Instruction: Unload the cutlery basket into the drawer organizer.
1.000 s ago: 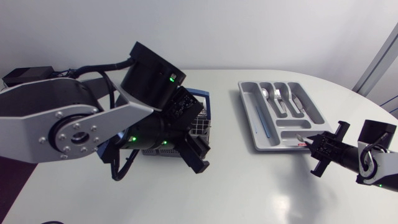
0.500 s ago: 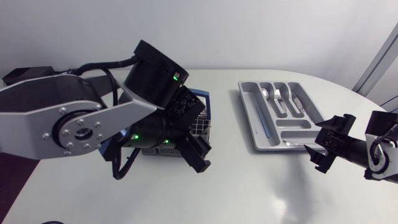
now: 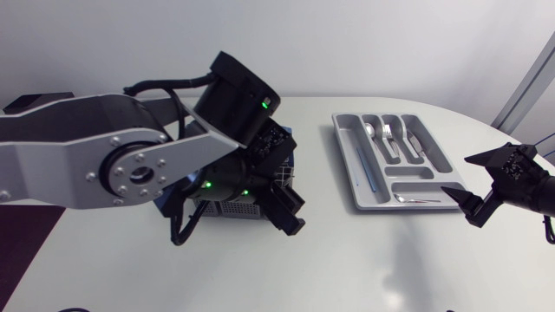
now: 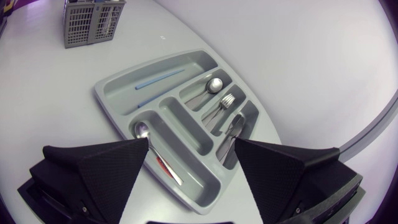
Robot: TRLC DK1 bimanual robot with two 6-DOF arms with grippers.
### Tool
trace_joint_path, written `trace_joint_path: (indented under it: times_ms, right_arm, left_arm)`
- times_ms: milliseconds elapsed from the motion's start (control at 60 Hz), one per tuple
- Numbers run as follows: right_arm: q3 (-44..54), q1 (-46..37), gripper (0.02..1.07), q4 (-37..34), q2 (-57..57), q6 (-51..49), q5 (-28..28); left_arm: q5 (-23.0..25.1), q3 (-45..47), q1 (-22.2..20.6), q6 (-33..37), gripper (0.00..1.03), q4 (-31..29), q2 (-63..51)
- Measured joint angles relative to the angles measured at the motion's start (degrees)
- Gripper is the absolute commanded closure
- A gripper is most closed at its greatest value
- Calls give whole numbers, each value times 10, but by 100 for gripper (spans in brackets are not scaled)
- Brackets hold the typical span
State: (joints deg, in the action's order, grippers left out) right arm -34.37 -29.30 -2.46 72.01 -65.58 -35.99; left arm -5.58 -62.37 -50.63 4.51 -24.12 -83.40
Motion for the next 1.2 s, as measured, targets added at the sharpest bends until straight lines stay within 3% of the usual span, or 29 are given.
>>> trace_joint_path:
  times_ms: [83,200,450,500,883,1200]
  right_arm:
    - [2,4,7,-24,-20,21,-12]
    - [6,9,7,-57,-46,38,-33]
    - [19,24,7,-97,-95,59,-48]
    - [28,30,7,-99,-107,61,-49]
    - [49,54,7,-124,-174,76,-49]
    - [67,60,7,-129,-207,86,-49]
  left_arm:
    - [-36,-3,-17,0,31,2,-19]
    - [-70,-3,-28,6,44,18,-47]
    - [-140,-8,-27,27,45,78,-83]
    - [-150,-10,-27,31,50,87,-93]
    - [-172,-11,-24,33,89,117,-119]
    - [-173,-11,-21,35,92,129,-122]
